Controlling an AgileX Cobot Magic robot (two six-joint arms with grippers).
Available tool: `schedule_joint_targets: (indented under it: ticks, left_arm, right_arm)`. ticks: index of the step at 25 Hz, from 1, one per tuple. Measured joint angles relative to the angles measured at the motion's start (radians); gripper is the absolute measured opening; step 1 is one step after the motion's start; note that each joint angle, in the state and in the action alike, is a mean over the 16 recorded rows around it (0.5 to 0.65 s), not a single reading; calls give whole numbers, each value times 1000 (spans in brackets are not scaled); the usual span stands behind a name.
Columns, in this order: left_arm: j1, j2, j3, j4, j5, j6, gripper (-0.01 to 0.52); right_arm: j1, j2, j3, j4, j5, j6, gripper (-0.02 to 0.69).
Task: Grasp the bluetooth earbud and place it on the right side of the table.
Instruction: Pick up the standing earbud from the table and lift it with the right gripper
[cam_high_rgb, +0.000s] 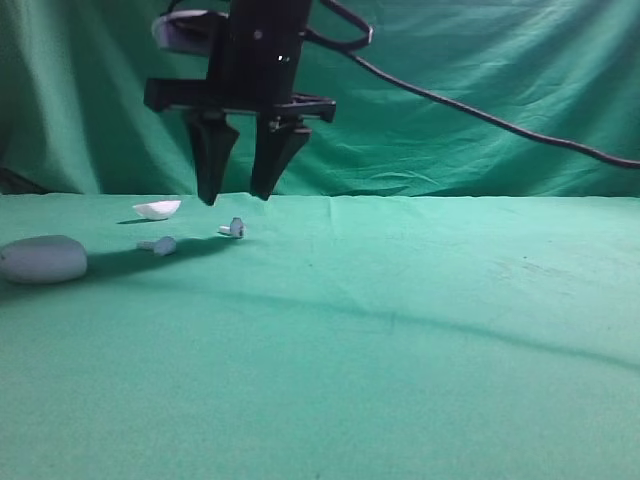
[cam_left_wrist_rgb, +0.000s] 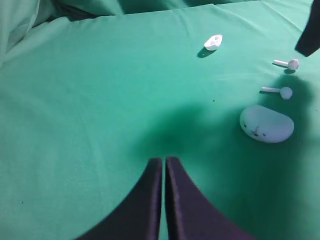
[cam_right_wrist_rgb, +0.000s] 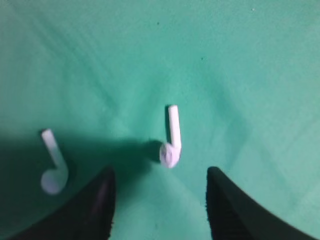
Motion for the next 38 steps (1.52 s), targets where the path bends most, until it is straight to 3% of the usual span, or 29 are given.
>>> schedule_joint_targets:
  ticks: [4, 8, 24, 38]
  left_arm:
    - [0, 0, 0, 0, 0, 0, 0]
    - [0, 0, 0, 0, 0, 0, 0]
    - [0, 0, 0, 0, 0, 0, 0]
    - [0, 0, 0, 0, 0, 0, 0]
  right_arm:
    - [4, 76, -81, -2, 19, 35, 366]
    - [4, 122, -124, -7, 27, 56, 368]
    - [8, 133, -146, -40, 47, 72, 103]
    - [-14, -164, -73, -192, 186, 154, 83]
